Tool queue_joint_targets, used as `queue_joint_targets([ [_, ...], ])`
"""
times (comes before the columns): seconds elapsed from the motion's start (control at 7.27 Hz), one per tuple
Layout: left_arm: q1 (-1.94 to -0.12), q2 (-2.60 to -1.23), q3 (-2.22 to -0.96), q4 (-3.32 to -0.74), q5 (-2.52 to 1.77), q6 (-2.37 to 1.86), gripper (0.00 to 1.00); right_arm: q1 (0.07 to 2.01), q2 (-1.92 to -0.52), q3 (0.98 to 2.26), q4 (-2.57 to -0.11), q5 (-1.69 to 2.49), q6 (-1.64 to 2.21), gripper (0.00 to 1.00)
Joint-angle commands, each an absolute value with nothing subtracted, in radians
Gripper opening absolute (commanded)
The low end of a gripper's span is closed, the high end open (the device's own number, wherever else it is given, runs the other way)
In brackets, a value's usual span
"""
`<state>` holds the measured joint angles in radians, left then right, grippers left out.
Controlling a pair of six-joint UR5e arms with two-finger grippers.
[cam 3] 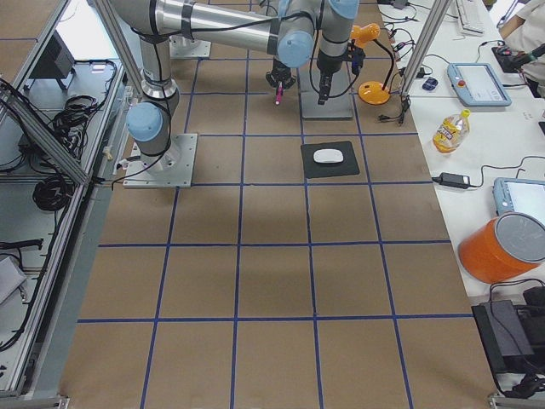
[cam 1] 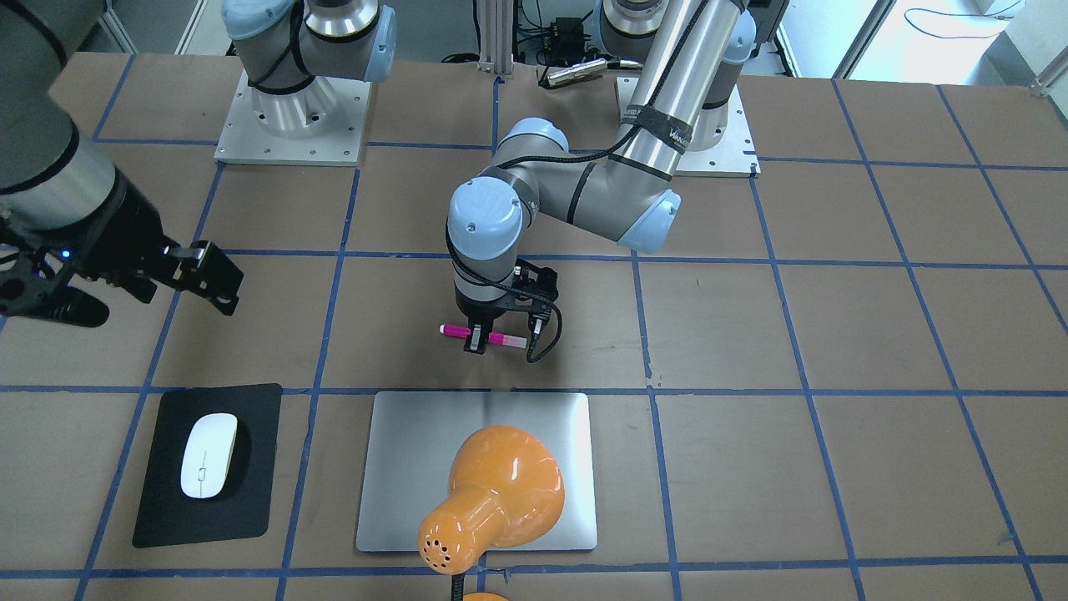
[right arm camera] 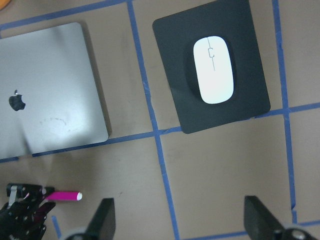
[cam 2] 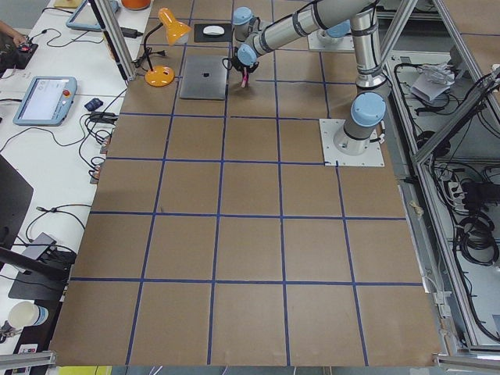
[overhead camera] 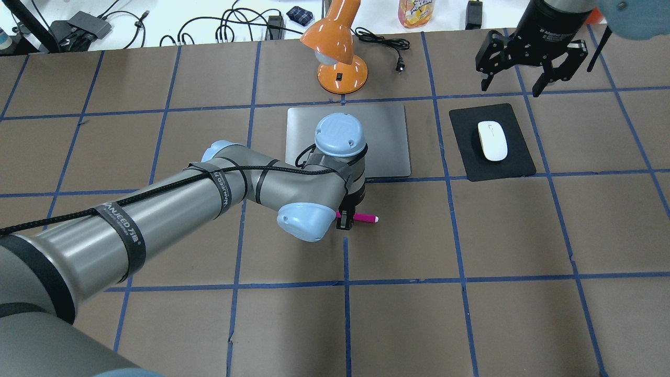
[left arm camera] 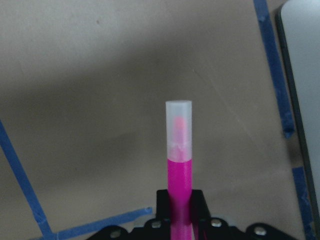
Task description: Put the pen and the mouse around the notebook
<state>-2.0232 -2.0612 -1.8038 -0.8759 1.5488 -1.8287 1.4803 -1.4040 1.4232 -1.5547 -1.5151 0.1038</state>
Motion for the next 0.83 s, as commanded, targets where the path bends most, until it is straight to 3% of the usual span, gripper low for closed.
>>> queue_joint_targets([
  [0.0,-2.019,-2.022,-1.801,-0.882,1.626,-1.696,1.0,1.561,-1.483,1.411,-1.476,-1.522,0.215,0.91],
  [0.41,-1.91,-1.926,-1.767,-0.894,1.628,-1.036,1.0,1.594,-1.506,1.425,-1.483,-1.51,0.241,0.93],
  [0.55,-1.855,-1.886,-1.758,-0.954,1.621,-0.976,1.0,1.594,-1.506,1.425,-1.483,-1.511,0.241,1.0],
  [0.69,-1.801,-1.852,-1.756,-1.0,1.624,-0.818,1.0,1.594,-1.509,1.427,-1.479,-1.522,0.241,1.0],
])
